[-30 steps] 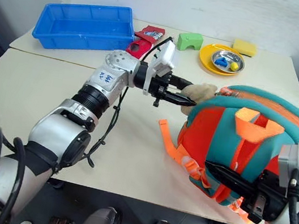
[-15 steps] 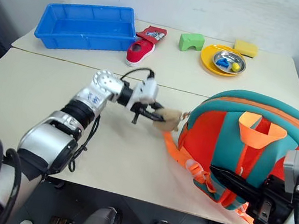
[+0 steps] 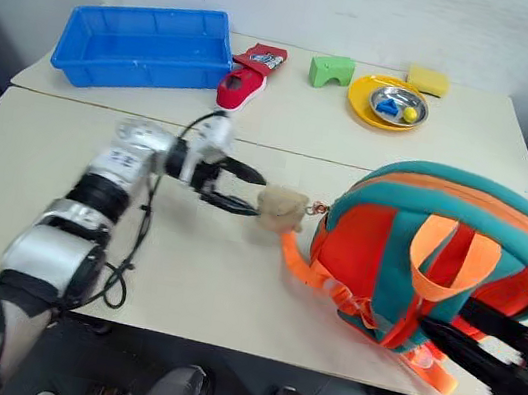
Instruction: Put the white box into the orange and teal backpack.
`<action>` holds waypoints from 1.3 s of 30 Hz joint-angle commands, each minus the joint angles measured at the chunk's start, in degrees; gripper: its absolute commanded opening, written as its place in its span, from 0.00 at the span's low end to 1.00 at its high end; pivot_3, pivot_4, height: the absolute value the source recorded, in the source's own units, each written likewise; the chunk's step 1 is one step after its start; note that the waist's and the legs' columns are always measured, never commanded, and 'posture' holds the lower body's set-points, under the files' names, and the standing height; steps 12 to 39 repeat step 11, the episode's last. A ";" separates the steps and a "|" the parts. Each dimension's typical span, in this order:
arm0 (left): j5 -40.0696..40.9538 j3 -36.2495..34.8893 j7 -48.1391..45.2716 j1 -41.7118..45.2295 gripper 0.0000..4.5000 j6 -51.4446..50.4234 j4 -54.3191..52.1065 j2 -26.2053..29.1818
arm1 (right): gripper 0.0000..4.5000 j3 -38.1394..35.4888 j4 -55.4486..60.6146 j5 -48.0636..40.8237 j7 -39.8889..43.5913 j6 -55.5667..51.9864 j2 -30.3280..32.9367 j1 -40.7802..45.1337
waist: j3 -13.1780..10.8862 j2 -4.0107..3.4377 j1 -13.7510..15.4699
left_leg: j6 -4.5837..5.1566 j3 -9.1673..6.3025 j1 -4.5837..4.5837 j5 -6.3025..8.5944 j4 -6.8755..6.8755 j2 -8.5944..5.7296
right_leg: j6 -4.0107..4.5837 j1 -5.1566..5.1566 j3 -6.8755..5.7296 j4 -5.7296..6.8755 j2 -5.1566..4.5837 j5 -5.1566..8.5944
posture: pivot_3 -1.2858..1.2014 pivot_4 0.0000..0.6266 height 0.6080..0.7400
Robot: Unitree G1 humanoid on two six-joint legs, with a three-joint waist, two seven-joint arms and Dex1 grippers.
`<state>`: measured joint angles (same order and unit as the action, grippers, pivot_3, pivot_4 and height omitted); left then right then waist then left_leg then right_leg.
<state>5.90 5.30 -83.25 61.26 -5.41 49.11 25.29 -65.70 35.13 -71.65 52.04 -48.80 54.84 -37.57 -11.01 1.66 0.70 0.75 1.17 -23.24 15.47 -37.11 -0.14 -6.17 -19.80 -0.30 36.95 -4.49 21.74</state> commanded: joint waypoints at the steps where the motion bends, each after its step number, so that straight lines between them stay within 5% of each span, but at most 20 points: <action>1: 5.10 -2.72 -5.67 -3.04 1.00 -9.80 -10.72 7.03 | 0.87 -12.48 -5.58 2.68 10.38 -1.61 -0.25 -6.01 | 0.00 -0.01 0.02 | 0.04 0.00 -0.01 0.02 0.01 -0.01 | 0.00 0.00 0.01 -0.03 -0.03 0.00 | 0.52 0.24 1.00; 3: 7.36 -3.97 -7.80 -5.37 1.00 -14.98 -16.12 12.06 | 0.99 -17.78 -10.00 4.66 14.79 -2.06 -0.14 -9.67 | -0.01 -0.01 0.13 | 0.06 -0.05 0.00 0.04 -0.01 -0.01 | 0.01 0.05 0.00 -0.06 -0.06 0.00 | 0.52 0.24 1.00; 8: 12.67 -7.78 -5.86 -10.29 1.00 -21.33 -24.96 21.49 | 0.99 -23.22 -21.61 10.06 18.54 -0.16 0.87 -12.28 | 0.00 -0.03 -0.01 | 0.02 -0.17 0.06 0.16 0.08 -0.01 | 0.10 0.18 -0.01 -0.30 -0.22 0.03 | 0.52 0.24 1.00; 11: 13.44 -8.75 0.64 -13.47 1.00 -21.76 -29.89 19.94 | 0.99 -19.82 -22.91 10.82 16.22 0.49 0.76 -8.18 | 0.06 -0.12 0.19 | 0.03 -0.24 0.08 0.18 0.10 -0.03 | 0.18 0.28 -0.10 -0.47 -0.33 0.00 | 0.52 0.24 1.00; 39: 13.44 -8.75 0.64 -13.47 1.00 -21.76 -29.89 19.94 | 0.99 -19.82 -22.91 10.82 16.22 0.49 0.76 -8.18 | 0.06 -0.12 0.19 | 0.03 -0.24 0.08 0.18 0.10 -0.03 | 0.18 0.28 -0.10 -0.47 -0.33 0.00 | 0.52 0.24 1.00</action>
